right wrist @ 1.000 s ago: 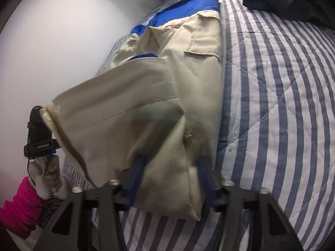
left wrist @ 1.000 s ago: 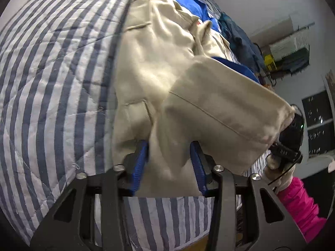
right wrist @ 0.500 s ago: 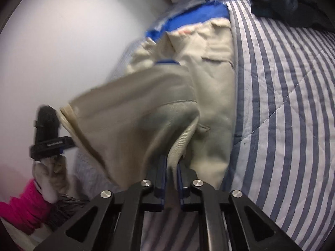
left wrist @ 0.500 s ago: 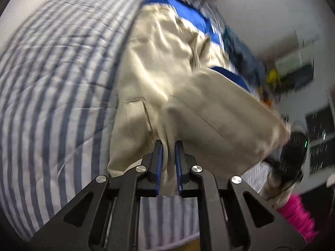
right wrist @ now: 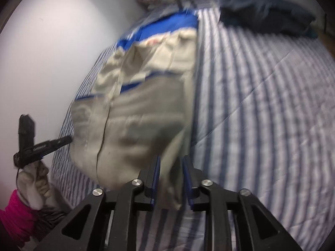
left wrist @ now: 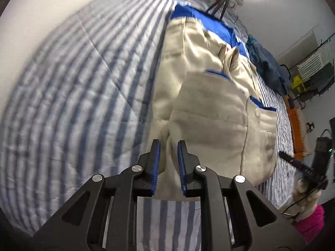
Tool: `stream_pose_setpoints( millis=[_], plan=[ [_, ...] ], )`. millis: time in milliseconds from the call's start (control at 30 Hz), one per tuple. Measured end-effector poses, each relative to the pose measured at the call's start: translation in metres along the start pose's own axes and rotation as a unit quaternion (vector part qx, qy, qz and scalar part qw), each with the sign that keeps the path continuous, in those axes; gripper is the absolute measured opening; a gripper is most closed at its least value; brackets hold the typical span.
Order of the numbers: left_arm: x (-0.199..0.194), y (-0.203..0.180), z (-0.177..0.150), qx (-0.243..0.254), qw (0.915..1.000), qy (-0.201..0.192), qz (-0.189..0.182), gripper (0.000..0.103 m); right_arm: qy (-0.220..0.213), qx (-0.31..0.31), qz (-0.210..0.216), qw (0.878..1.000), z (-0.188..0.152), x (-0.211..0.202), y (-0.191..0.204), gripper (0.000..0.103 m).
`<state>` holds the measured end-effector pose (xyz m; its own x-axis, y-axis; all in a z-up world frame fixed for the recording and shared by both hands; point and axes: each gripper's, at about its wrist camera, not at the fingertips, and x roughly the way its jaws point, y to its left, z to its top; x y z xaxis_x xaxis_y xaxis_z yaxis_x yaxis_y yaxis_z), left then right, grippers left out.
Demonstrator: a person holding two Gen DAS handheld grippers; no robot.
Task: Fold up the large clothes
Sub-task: 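Release the hem and pull both grippers back from the folded jacket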
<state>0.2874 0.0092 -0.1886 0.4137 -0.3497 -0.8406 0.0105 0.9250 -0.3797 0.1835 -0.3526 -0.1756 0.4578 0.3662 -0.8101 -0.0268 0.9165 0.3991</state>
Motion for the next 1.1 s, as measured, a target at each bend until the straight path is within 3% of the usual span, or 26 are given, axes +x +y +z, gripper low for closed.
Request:
stream_pose_setpoints(
  millis=[167, 233, 333, 500, 567, 633, 767, 867, 1000, 1100],
  plan=[
    [-0.022, -0.029, 0.001, 0.08, 0.9948, -0.059, -0.021, 0.015, -0.056, -0.069, -0.02, 0.996, 0.009, -0.017, 0.026, 0.028],
    [-0.015, -0.043, 0.003, 0.103, 0.993, -0.049, -0.03, 0.015, -0.067, -0.092, -0.016, 0.993, 0.009, -0.012, 0.042, 0.028],
    [0.001, -0.055, 0.009, 0.113, 0.9928, -0.033, -0.024, 0.015, -0.058, -0.125, -0.012, 0.99, 0.016, 0.009, 0.065, 0.028],
    [0.046, -0.05, 0.025, 0.11, 0.9939, 0.002, -0.002, 0.015, -0.023, -0.148, -0.042, 0.988, 0.028, 0.046, 0.079, 0.031],
    [0.066, -0.042, 0.024, 0.103, 0.9944, 0.025, -0.008, 0.014, -0.001, -0.159, -0.07, 0.985, 0.029, 0.066, 0.074, 0.027],
    [0.073, -0.039, 0.02, 0.107, 0.9938, 0.024, -0.018, 0.013, 0.023, -0.154, -0.074, 0.985, 0.026, 0.084, 0.067, 0.027],
    [0.07, -0.036, 0.022, 0.106, 0.9935, 0.026, -0.033, 0.012, 0.023, -0.175, -0.1, 0.979, 0.023, 0.084, 0.077, 0.028],
    [0.058, -0.035, 0.031, 0.1, 0.9934, 0.027, -0.048, 0.012, 0.017, -0.146, -0.078, 0.986, 0.028, 0.069, 0.073, 0.028],
    [0.031, -0.035, 0.054, 0.115, 0.9921, -0.003, -0.049, 0.012, -0.025, -0.124, -0.051, 0.991, 0.035, 0.033, 0.073, 0.03],
    [0.015, -0.029, 0.08, 0.115, 0.9914, -0.021, -0.059, 0.013, -0.07, -0.102, -0.019, 0.992, 0.047, 0.007, 0.076, 0.042]
  ],
)
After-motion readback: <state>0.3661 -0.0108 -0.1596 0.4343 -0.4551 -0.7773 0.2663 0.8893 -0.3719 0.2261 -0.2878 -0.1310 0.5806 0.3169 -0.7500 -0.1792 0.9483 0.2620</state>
